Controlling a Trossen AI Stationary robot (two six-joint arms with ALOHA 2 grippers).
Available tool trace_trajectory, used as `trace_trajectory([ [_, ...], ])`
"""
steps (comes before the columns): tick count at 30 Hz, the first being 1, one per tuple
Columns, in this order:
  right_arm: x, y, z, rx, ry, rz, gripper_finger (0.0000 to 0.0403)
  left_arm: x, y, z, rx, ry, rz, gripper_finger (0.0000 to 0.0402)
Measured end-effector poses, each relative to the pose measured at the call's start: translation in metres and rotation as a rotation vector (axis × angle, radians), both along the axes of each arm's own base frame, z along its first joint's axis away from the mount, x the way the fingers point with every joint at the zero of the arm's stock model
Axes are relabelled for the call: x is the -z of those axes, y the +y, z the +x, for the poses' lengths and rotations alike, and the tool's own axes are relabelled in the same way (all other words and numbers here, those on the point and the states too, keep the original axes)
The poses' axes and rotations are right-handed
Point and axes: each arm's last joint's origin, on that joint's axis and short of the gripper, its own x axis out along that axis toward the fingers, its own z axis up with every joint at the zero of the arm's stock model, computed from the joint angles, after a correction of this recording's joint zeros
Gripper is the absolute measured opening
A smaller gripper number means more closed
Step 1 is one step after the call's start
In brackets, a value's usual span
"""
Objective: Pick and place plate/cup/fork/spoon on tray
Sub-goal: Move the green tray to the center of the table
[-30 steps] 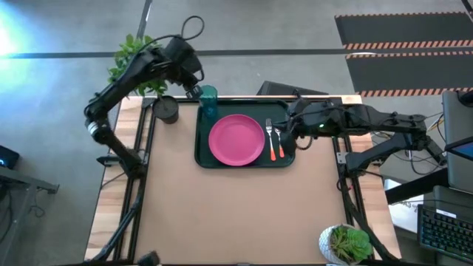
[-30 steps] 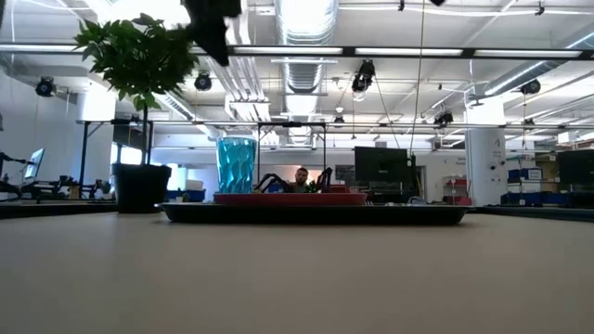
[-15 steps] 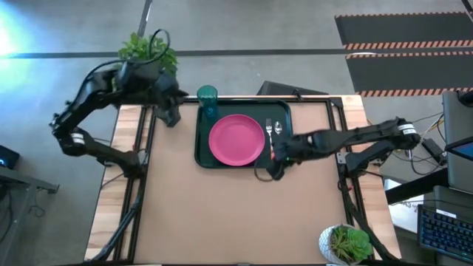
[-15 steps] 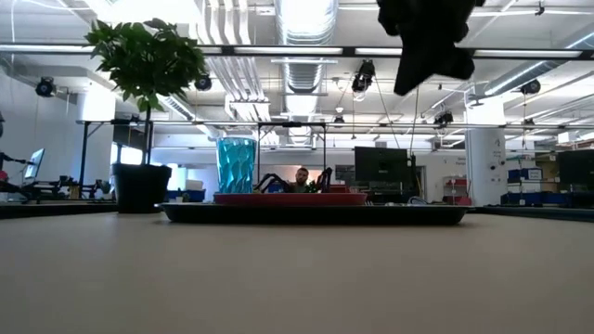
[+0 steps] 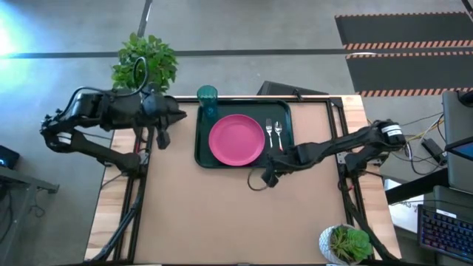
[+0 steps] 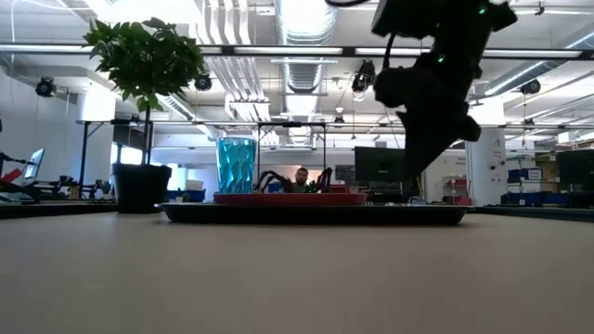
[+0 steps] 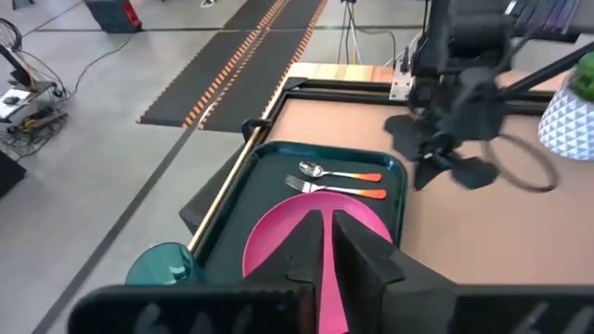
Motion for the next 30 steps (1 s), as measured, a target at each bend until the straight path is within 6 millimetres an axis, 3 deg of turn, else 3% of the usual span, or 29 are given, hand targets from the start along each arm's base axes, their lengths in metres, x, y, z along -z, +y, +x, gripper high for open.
trace_trajectory([
  [11, 0.003, -0.04, 0.01, -0.024, -0.051, 0.0, 0.0008, 0.002, -0.001, -0.013, 0.0, -0.05, -0.019, 0.0001],
  [20, 0.032, -0.042, 0.014, -0.046, -0.016, 0.058, 0.0008, 0.001, -0.001, -0.019, 0.001, -0.055, -0.017, 0.0001],
  [30, 0.045, -0.039, 0.023, -0.051, -0.043, 0.091, 0.0008, 0.0, 0.0, -0.025, 0.002, -0.069, -0.016, 0.0001],
])
